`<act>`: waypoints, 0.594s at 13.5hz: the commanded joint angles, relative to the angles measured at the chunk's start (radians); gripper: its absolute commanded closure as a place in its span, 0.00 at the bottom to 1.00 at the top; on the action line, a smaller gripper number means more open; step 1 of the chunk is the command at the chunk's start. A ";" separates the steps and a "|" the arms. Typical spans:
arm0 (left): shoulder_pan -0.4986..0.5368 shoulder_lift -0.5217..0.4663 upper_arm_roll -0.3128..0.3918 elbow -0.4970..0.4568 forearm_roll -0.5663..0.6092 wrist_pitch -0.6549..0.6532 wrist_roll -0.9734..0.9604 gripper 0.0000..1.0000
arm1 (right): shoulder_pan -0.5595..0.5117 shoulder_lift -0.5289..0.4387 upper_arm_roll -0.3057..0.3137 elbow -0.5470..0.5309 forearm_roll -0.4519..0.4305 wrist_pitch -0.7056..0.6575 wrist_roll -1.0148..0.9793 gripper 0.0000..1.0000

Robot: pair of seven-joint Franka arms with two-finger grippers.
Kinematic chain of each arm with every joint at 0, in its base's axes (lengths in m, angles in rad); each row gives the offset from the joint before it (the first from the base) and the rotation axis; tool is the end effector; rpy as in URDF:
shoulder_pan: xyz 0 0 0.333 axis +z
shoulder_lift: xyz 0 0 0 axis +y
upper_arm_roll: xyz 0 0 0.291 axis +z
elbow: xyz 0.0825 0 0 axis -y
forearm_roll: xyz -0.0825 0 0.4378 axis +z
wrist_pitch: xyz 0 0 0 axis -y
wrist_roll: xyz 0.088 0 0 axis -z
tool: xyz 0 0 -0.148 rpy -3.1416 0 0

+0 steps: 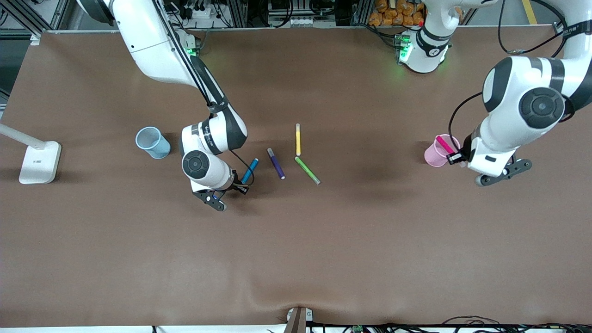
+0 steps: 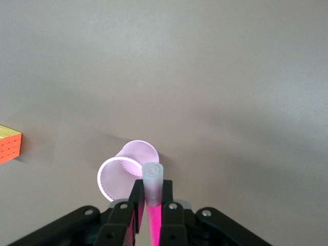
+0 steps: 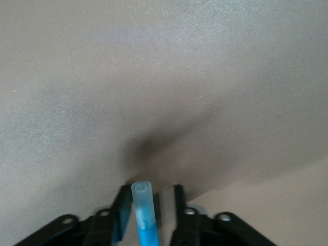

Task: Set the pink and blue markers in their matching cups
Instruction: 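Carry the pink marker to the pink cup while the right gripper grasps blue, then lower the pink marker into the pink cup while the right gripper carries blue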

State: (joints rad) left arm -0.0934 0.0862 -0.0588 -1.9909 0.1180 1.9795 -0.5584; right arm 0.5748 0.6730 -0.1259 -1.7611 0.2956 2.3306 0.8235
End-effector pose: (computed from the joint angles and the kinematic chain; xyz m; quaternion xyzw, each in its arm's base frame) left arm 0.5985 -0.0797 0.3204 -0.9820 -0.1756 0.0280 0.0641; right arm 0.5966 0.3004 0.0773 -0.9574 0.2781 0.0739 0.0228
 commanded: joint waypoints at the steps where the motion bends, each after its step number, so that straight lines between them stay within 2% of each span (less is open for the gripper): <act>1: 0.035 -0.112 -0.013 -0.179 0.022 0.137 0.034 1.00 | 0.011 0.022 -0.009 0.020 0.010 0.010 -0.010 0.71; 2: 0.052 -0.120 -0.012 -0.219 0.020 0.191 0.078 1.00 | 0.013 0.022 -0.009 0.020 0.008 0.009 -0.012 0.84; 3: 0.076 -0.123 -0.012 -0.247 0.020 0.231 0.106 1.00 | 0.014 0.022 -0.009 0.026 0.008 0.006 -0.012 1.00; 6: 0.104 -0.128 -0.013 -0.284 0.022 0.298 0.143 1.00 | -0.001 0.008 -0.009 0.064 0.008 -0.057 -0.027 1.00; 8: 0.103 -0.134 -0.013 -0.319 0.022 0.343 0.143 1.00 | -0.010 -0.024 -0.015 0.141 0.000 -0.243 -0.076 1.00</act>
State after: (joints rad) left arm 0.0064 -0.0035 -0.0602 -2.2516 0.1210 2.2752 -0.4131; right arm 0.5750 0.6742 -0.1345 -1.6919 0.2951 2.2254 0.7960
